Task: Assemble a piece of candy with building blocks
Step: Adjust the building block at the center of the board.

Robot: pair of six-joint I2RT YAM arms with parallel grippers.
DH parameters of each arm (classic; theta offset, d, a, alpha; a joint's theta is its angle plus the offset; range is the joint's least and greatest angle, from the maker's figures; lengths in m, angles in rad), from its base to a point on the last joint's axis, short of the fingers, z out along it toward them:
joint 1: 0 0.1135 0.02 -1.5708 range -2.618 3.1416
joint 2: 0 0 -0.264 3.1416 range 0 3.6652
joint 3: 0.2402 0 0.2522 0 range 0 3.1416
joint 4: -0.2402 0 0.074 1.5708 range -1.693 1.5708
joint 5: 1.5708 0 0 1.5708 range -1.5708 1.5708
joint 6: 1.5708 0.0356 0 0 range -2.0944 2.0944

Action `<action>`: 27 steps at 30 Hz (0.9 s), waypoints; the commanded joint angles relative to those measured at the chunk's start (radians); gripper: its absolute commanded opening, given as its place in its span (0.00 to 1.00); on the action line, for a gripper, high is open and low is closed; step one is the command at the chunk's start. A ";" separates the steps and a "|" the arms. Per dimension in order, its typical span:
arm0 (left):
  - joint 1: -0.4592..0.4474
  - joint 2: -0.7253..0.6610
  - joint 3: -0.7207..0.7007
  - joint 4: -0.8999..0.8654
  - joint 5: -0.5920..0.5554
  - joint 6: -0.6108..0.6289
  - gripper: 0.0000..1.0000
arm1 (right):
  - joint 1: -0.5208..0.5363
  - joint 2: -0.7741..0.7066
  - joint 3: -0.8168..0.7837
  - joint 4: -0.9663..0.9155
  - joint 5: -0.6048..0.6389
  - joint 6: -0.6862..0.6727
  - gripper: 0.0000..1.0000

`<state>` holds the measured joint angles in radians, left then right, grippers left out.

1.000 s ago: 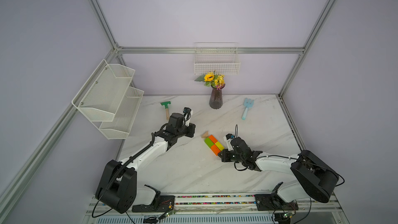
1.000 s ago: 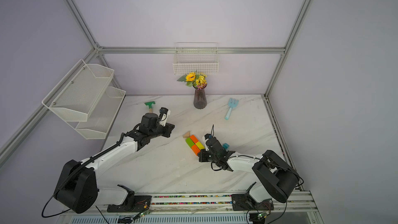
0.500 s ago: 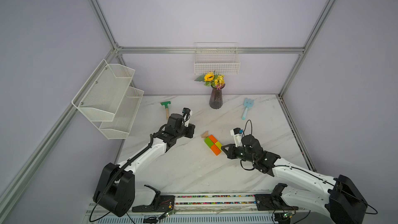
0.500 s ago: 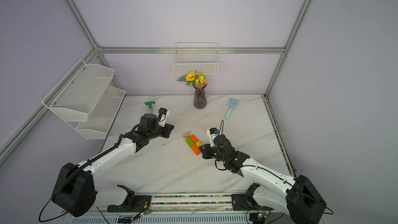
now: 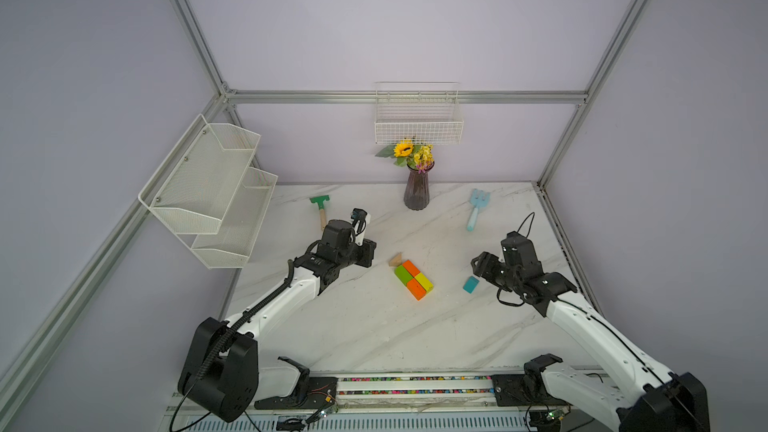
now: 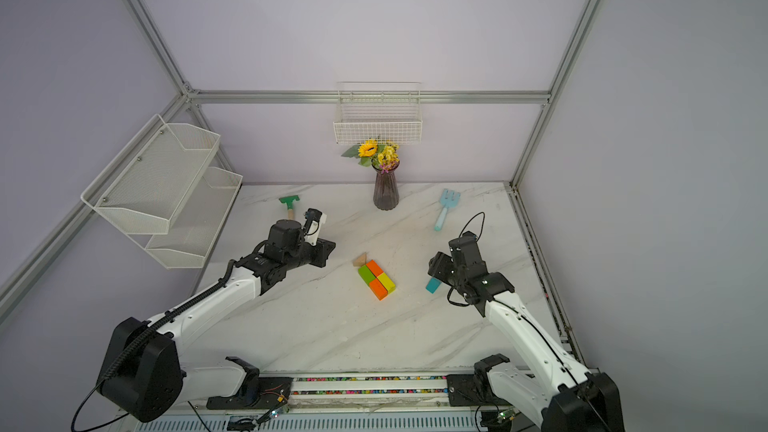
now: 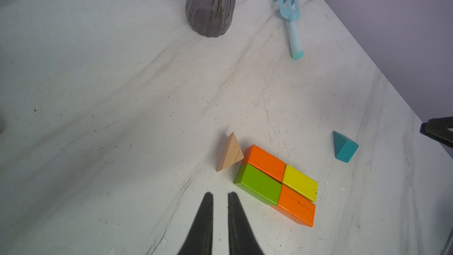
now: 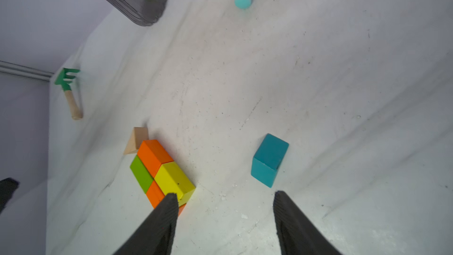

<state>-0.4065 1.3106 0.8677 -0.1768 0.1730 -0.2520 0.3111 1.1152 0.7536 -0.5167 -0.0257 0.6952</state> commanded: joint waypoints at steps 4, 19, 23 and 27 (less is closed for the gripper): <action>0.000 -0.004 -0.008 0.021 0.023 -0.006 0.16 | -0.009 0.208 0.045 -0.087 -0.019 -0.063 0.60; 0.000 0.001 -0.035 0.037 0.032 -0.006 0.16 | -0.026 0.408 0.119 -0.066 -0.001 -0.126 0.58; 0.000 0.002 -0.038 0.039 0.037 -0.007 0.16 | -0.032 0.433 0.145 -0.052 -0.001 -0.129 0.57; 0.000 -0.002 -0.043 0.039 0.035 -0.006 0.16 | -0.032 0.473 0.158 -0.054 -0.012 -0.137 0.54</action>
<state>-0.4065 1.3121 0.8219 -0.1730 0.1932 -0.2520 0.2848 1.5608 0.8925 -0.5850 -0.0406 0.5743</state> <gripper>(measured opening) 0.159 0.546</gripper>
